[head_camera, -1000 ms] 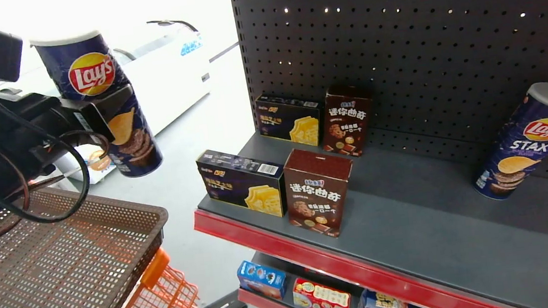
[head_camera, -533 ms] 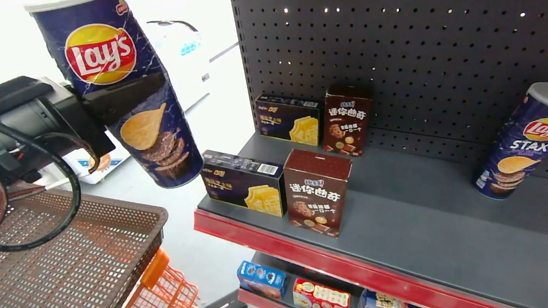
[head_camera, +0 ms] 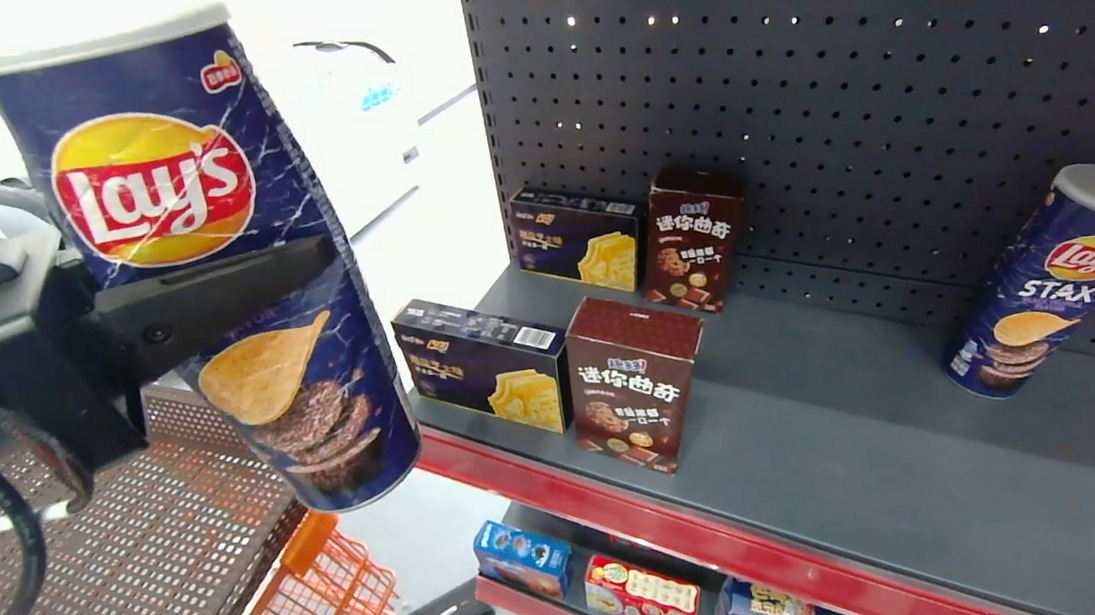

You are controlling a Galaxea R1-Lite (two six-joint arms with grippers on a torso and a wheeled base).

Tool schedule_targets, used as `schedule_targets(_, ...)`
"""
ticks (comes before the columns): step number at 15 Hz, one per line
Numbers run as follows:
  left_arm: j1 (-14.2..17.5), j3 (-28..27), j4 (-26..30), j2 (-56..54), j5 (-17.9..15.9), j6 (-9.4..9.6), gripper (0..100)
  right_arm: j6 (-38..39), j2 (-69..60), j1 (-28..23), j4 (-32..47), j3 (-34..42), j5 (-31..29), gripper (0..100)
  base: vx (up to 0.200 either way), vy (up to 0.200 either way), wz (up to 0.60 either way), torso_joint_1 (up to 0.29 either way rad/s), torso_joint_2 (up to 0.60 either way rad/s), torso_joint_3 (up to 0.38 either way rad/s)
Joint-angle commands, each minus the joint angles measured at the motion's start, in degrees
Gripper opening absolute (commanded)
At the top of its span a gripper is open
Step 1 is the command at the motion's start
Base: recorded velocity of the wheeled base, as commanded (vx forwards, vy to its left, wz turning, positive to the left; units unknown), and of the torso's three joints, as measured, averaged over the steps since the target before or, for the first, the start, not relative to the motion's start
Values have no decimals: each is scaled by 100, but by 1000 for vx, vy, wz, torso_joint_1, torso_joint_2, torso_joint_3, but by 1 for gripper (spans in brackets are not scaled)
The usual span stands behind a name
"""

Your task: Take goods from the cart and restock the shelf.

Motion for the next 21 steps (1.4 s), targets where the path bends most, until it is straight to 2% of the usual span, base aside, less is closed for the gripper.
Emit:
schedule_targets(1,-166,147,6,-296,-8,-4,0,-1,1,0,2,1,1,100,0,0,0,0,0,0)
schedule_targets(3,-184,183,-3,-296,-25,5,0,-1,1,0,2,1,1,100,0,0,0,0,0,0)
schedule_targets(4,-289,271,-21,-305,-78,5,0,-1,1,0,2,1,1,100,0,0,0,0,0,0)
schedule_targets(6,-623,481,-38,-384,-157,-4,0,-1,1,0,2,1,1,100,0,0,0,0,0,0)
schedule_targets(7,-896,666,-12,-463,-157,-4,0,-1,1,0,2,1,10,100,0,0,0,0,0,0)
schedule_targets(16,-966,561,-65,-261,-166,-4,0,-1,1,0,2,1,10,100,0,0,0,0,0,0)
schedule_targets(19,-949,332,-74,-112,-166,-4,0,-1,1,0,2,1,10,100,0,0,0,0,0,0)
schedule_targets(21,-949,244,-65,-59,-166,-4,0,-1,1,0,2,10,10,100,0,0,-600,-2,2,2)
